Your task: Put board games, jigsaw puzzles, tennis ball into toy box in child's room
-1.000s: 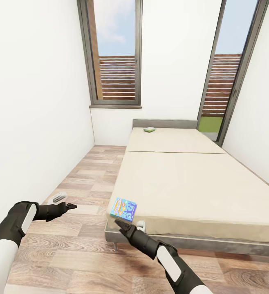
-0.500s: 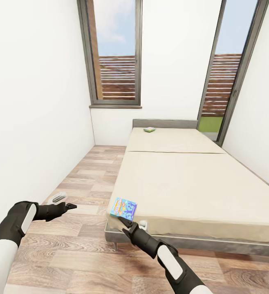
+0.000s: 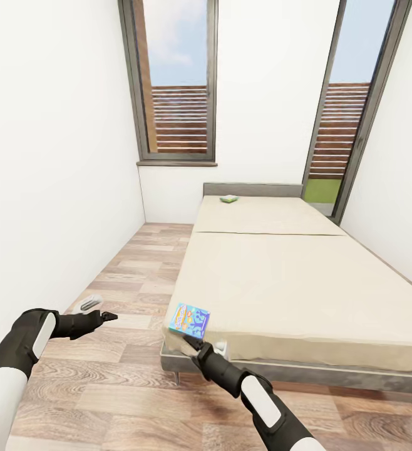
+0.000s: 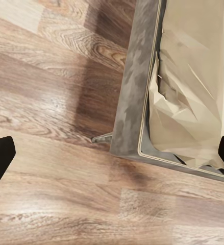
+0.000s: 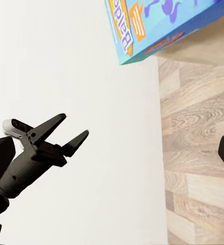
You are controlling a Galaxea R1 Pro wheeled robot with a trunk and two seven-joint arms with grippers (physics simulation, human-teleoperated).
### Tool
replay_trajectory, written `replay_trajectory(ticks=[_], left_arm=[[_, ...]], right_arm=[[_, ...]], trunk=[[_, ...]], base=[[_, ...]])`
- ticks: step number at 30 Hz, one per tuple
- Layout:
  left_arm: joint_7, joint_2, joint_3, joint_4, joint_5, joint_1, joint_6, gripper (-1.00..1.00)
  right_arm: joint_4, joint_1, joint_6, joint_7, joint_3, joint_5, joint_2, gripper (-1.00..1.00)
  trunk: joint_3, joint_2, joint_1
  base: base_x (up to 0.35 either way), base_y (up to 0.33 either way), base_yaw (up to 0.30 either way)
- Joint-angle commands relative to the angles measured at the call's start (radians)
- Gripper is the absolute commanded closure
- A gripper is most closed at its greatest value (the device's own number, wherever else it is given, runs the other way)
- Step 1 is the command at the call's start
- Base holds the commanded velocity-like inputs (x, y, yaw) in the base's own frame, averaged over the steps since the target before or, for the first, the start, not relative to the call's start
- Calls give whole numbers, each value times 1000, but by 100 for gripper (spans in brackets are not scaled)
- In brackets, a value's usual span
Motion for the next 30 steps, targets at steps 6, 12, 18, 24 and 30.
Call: replay_trajectory(ticks=[6,12,18,24,30], left_arm=[[1,0,2,0,6,0,7,-100],[2,0,2,0,6,0,7,-100],[2,0,2,0,6,0,7,-100],[1,0,2,0,6,0,7,-100],[1,0,2,0,6,0,7,-100]], right_arm=[[-1,-1,3,-46,1,-8,0,-100],[-2,-1,-20,-56,1,-10,0,-100],[-2,0,-61,-58,2,-9,0,-100],[-2,0,-71,-57,2,-9,0,-100],[-3,-1,-74,-57,1,-11,0,-100]], trunk=[[-1,0,0],[-1,0,0],[-1,0,0],[-1,0,0],[-1,0,0]], base=[[0,0,0],[0,0,0],[0,0,0],[0,0,0],[0,0,0]])
